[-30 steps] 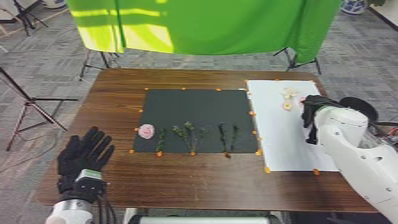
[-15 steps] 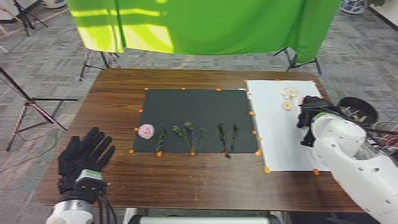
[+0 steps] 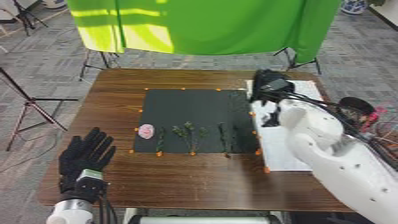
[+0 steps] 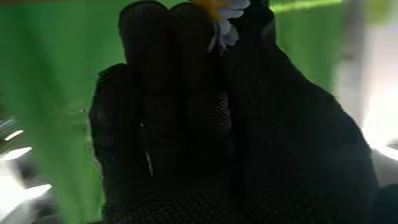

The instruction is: Arrange flowers

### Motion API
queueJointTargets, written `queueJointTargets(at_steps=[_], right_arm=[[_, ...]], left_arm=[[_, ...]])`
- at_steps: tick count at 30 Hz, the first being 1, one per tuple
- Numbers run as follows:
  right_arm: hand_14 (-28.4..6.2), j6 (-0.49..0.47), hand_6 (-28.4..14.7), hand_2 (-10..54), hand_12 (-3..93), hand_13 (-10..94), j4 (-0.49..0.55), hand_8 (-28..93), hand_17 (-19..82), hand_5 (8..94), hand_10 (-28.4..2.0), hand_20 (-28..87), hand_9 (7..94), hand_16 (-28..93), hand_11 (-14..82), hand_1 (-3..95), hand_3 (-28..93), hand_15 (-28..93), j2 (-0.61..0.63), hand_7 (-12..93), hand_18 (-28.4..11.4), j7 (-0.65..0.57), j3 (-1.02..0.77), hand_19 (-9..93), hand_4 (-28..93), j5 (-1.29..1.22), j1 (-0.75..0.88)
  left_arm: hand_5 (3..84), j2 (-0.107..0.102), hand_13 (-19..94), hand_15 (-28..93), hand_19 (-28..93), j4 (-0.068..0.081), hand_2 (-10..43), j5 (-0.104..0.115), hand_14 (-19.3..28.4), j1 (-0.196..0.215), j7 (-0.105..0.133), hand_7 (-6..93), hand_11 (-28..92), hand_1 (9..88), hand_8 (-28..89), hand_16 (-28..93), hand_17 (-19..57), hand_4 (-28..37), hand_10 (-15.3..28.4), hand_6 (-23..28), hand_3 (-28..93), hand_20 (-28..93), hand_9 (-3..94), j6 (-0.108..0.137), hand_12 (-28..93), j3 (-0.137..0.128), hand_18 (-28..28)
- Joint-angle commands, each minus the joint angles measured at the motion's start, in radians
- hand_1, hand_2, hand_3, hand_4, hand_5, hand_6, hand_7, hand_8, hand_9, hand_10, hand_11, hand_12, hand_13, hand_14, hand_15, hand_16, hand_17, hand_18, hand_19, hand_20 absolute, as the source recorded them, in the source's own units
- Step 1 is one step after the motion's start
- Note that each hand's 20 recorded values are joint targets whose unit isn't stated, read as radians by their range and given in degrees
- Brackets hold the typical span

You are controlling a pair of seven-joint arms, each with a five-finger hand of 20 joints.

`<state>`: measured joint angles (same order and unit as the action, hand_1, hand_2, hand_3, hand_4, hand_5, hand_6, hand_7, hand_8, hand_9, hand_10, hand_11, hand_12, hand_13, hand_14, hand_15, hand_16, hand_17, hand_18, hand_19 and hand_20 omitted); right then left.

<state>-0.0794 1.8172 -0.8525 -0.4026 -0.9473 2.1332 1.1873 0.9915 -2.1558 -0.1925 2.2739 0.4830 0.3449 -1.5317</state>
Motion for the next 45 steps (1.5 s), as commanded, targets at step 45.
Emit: queueJointTargets(at_steps=[45], right_arm=[[-5.8, -0.055, 3.4, -9.5, 20.3, 69, -0.428, -5, 28, 69.4, -9.5, 35, 73.6, 43, 8.2, 62.8, 67, 20, -0.555, 19, -18.0, 0.127, 0.284, 67, -28, 0.178, -0.149]], left_arm=[[43.0, -0.017, 22, 41, 37, 0.037, 15.8, -0.009, 16.6, -0.105, -0.059, 16.9, 28, 27.4, -9, -9, -7.5, -28.3, 16.7, 11.0, 73, 9, 32.2, -0.004, 11, 0.082, 14.8]])
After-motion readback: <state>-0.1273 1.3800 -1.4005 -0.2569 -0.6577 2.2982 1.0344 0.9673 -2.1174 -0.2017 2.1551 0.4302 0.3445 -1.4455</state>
